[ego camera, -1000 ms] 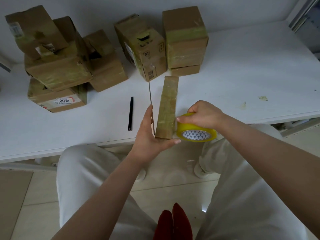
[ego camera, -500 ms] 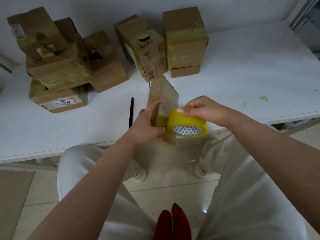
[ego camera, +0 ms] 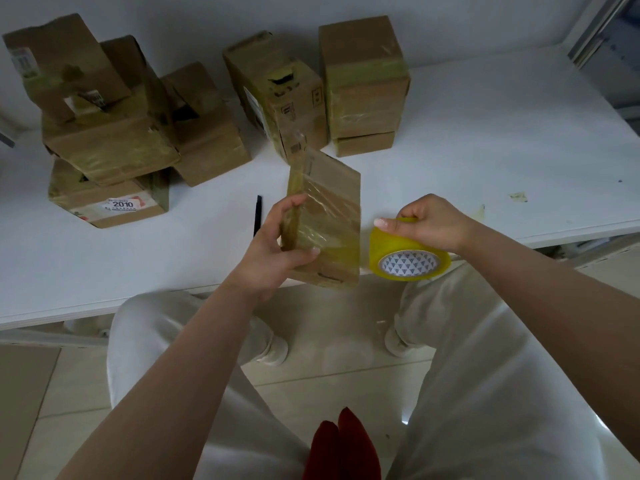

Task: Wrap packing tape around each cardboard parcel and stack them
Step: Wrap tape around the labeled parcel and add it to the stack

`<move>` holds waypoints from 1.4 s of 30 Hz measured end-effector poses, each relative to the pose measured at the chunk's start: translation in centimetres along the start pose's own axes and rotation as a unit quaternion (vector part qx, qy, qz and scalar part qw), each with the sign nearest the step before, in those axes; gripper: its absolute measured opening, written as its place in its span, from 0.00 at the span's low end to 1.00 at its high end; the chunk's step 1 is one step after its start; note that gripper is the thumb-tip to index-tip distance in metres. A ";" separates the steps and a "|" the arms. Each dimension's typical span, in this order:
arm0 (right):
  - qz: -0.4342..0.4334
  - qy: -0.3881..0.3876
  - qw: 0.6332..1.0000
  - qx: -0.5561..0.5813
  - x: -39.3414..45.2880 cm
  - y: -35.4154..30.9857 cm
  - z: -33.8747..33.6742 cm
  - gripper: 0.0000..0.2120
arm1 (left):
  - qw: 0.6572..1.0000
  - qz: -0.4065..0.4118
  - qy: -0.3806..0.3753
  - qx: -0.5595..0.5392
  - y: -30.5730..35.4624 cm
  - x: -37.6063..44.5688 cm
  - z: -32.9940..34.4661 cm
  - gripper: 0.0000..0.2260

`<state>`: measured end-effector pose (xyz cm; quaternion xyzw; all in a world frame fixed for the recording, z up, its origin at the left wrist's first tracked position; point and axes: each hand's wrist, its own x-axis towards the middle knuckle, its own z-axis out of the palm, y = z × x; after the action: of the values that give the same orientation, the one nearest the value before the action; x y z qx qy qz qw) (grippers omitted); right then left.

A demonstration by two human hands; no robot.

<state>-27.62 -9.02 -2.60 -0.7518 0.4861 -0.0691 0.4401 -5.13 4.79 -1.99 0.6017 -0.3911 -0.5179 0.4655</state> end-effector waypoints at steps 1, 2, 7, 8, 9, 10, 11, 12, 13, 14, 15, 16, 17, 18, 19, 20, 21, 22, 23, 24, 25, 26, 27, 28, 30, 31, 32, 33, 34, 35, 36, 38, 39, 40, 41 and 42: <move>0.002 -0.005 1.000 0.003 0.0 -0.1 0.0 0.27 | 1.000 -0.001 -0.004 -0.006 0.0 -0.1 -0.1 0.32; -0.001 -0.004 1.000 0.002 0.0 -0.2 0.2 0.25 | 1.000 -0.002 -0.005 -0.014 0.0 -0.2 -0.3 0.33; -0.015 0.008 1.000 -0.013 0.6 -0.3 0.8 0.40 | 0.998 -0.003 -0.009 -0.055 0.4 -0.3 -0.4 0.33; -0.015 0.006 1.000 -0.010 0.6 -0.3 0.8 0.40 | 0.998 -0.006 -0.009 -0.064 0.6 -0.3 -0.4 0.33; -0.014 0.005 1.000 -0.007 0.6 -0.4 0.7 0.40 | 0.997 -0.006 -0.009 -0.071 0.7 -0.4 -0.4 0.33; -0.011 0.008 1.000 -0.009 0.6 -0.4 0.7 0.40 | 0.997 -0.007 -0.009 -0.076 0.8 -0.4 -0.3 0.34; -0.011 0.010 1.000 -0.014 0.7 -0.4 0.6 0.40 | 0.997 -0.006 -0.008 -0.081 0.9 -0.4 -0.2 0.34; -0.009 0.011 1.000 -0.020 0.8 -0.4 0.6 0.41 | 0.996 -0.004 -0.006 -0.084 1.0 -0.4 -0.2 0.35; -0.006 0.009 1.000 -0.023 0.8 -0.4 0.7 0.42 | 0.996 -0.002 -0.005 -0.088 1.1 -0.4 -0.1 0.35; -0.002 0.007 1.000 -0.025 0.8 -0.5 0.8 0.43 | 0.996 0.000 -0.005 -0.090 1.2 -0.4 0.0 0.35; 0.001 0.005 1.000 -0.021 0.7 -0.6 0.7 0.43 | 0.996 0.003 -0.004 -0.091 1.4 -0.4 0.1 0.36; 0.004 0.001 1.000 -0.016 0.7 -0.7 0.7 0.42 | 0.996 0.006 -0.004 -0.093 1.4 -0.4 0.1 0.36; 0.006 -0.001 1.000 -0.012 0.7 -0.7 0.7 0.41 | 0.995 0.010 -0.004 -0.095 1.5 -0.4 0.1 0.36; 0.005 0.000 1.000 -0.009 0.7 -0.8 0.7 0.40 | 0.995 0.013 -0.004 -0.099 1.5 -0.4 0.1 0.36; 0.004 0.001 1.000 -0.007 0.7 -0.7 0.6 0.39 | 0.995 0.014 -0.006 -0.103 1.6 -0.4 0.1 0.36; 0.001 0.003 1.000 -0.009 0.7 -0.6 0.6 0.41 | 0.994 0.015 -0.008 -0.107 1.7 -0.3 0.1 0.36; 0.000 0.006 1.000 -0.015 0.8 -0.5 0.5 0.43 | 0.994 0.015 -0.009 -0.108 1.7 -0.3 0.1 0.36; 0.001 0.012 1.000 -0.026 0.8 -0.4 0.4 0.45 | 0.994 0.015 -0.012 -0.109 1.8 -0.2 0.1 0.36; 0.005 0.019 0.999 -0.039 0.8 -0.4 0.3 0.45 | 0.994 0.015 -0.015 -0.110 1.8 -0.2 0.2 0.36; 0.009 0.026 0.998 -0.052 0.8 -0.5 0.2 0.43 | 0.993 0.016 -0.016 -0.113 1.8 -0.1 0.3 0.37; 0.015 0.029 0.998 -0.059 0.8 -0.5 0.1 0.43 | 0.993 0.019 -0.017 -0.114 1.7 -0.1 0.4 0.37; 0.019 0.027 0.998 -0.062 1.0 -0.5 0.0 0.45 | 0.993 0.022 -0.018 -0.115 1.7 0.0 0.4 0.36; 0.019 0.024 0.998 -0.061 1.0 -0.5 -0.1 0.46 | 0.993 0.024 -0.020 -0.117 1.6 0.1 0.5 0.36; 0.013 0.020 0.998 -0.052 0.9 -0.4 -0.2 0.47 | 0.992 0.024 -0.020 -0.119 1.5 0.1 0.4 0.36; -0.007 0.010 1.000 -0.001 0.7 -0.2 -0.6 0.46 | 0.991 0.020 -0.011 -0.129 1.5 0.2 0.0 0.37; -0.006 0.007 0.999 0.034 0.5 -0.2 -0.9 0.43 | 0.991 0.018 -0.007 -0.136 1.5 0.2 -0.3 0.37; -0.001 0.010 0.998 0.057 0.4 -0.2 -1.2 0.41 | 0.990 0.019 -0.007 -0.142 1.5 0.3 -0.7 0.37; 0.004 0.015 0.998 0.061 0.4 -0.2 -1.2 0.39 | 0.989 0.022 -0.009 -0.145 1.4 0.3 -0.9 0.36; 0.010 0.023 0.998 0.050 0.5 -0.2 -1.1 0.39 | 0.989 0.023 -0.010 -0.148 1.4 0.2 -1.1 0.35; 0.015 0.032 0.999 0.025 0.6 -0.1 -1.0 0.39 | 0.988 0.023 -0.010 -0.151 1.4 0.1 -1.1 0.35; 0.020 0.042 0.999 -0.014 0.8 0.1 -0.7 0.39 | 0.988 0.023 -0.010 -0.155 1.5 0.1 -1.1 0.35; 0.032 0.047 0.996 -0.071 0.8 0.3 -0.4 0.39 | 0.987 0.023 -0.015 -0.159 1.4 0.1 -0.8 0.35; 0.038 0.042 0.996 -0.065 0.8 0.4 -0.4 0.42 | 0.985 0.018 -0.017 -0.169 1.4 0.1 -0.7 0.35; 0.041 0.036 0.997 -0.049 0.8 0.4 -0.3 0.45 | 0.983 0.013 -0.019 -0.185 1.3 0.1 -0.6 0.35; 0.038 0.031 0.998 -0.038 0.7 0.4 -0.3 0.49 | 0.979 0.009 -0.021 -0.204 1.2 0.2 -0.5 0.35; 0.035 0.028 0.998 -0.031 0.7 0.4 -0.2 0.52 | 0.975 0.006 -0.022 -0.220 1.0 0.3 -0.3 0.35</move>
<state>-27.59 -9.75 -2.97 -0.7453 0.5265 -0.0597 0.4047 -4.80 4.32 -1.13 0.4704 -0.2814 -0.6019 0.5808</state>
